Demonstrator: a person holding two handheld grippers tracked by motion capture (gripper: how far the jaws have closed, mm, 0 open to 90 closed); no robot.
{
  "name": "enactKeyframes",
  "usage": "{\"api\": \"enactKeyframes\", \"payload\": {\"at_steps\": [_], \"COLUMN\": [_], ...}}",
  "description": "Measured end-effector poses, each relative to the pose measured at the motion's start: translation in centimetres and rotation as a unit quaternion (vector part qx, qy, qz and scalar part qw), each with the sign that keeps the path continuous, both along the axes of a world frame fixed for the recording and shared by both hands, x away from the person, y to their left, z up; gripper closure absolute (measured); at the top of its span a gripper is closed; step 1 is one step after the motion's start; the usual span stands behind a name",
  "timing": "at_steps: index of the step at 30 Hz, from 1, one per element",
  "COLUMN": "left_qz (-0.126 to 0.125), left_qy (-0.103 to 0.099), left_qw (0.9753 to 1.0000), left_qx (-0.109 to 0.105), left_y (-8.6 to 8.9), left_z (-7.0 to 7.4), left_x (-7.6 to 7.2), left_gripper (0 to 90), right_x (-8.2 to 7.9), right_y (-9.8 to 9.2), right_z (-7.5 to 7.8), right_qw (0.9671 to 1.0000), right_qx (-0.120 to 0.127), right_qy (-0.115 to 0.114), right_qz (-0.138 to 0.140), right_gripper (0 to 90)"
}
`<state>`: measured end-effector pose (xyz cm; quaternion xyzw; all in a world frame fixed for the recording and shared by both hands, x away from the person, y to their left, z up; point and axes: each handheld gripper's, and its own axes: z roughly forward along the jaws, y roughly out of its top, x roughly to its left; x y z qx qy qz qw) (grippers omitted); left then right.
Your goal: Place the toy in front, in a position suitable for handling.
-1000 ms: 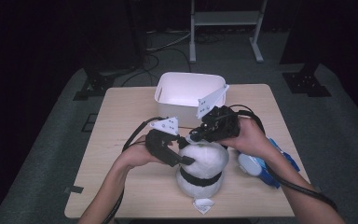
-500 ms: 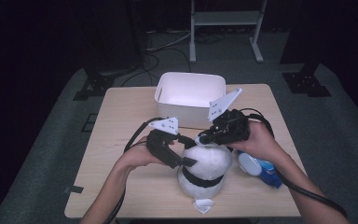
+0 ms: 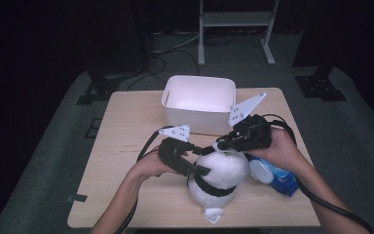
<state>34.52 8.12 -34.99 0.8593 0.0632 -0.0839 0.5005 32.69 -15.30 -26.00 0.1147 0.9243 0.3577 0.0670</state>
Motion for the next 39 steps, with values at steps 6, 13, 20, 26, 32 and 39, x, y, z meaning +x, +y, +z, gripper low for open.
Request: {"api": "enactKeyframes", "payload": {"at_steps": [6,13,20,26,32,39], "left_qz": [-0.004,-0.006,0.0,-0.004,-0.001,-0.001], "left_qy": [-0.014,-0.018,-0.02,-0.021,-0.021,-0.018], "left_qw": [0.9998,0.9997,0.9996,0.9996,0.9994,0.9995], "left_qx": [0.016,0.015,0.019,0.02,0.027,0.025], "left_y": [-0.9,-1.3,-1.8,-2.1,-2.2,-2.5], "left_z": [0.6,0.7,0.8,0.8,0.4,-0.5], "left_x": [-0.5,-0.7,-0.5,-0.6,-0.6,-0.4], "left_gripper": [31.4,31.5,31.3,28.2,23.2,17.4], "right_x": [-0.1,-1.2,-1.6,-1.5,-1.5,-1.3], "right_y": [1.1,1.7,1.2,0.7,-0.2,-0.7], "right_z": [0.2,0.9,1.0,0.5,0.1,-0.3], "right_qw": [0.9999,0.9992,0.9989,0.9991,0.9994,0.9997], "right_qx": [-0.006,-0.018,-0.026,-0.033,-0.028,-0.021], "right_qy": [-0.011,-0.032,-0.03,-0.02,-0.02,-0.011], "right_qz": [0.006,0.017,0.024,0.014,0.009,0.003], "right_gripper": [82.0,82.0,81.9,81.9,81.9,81.9]}}
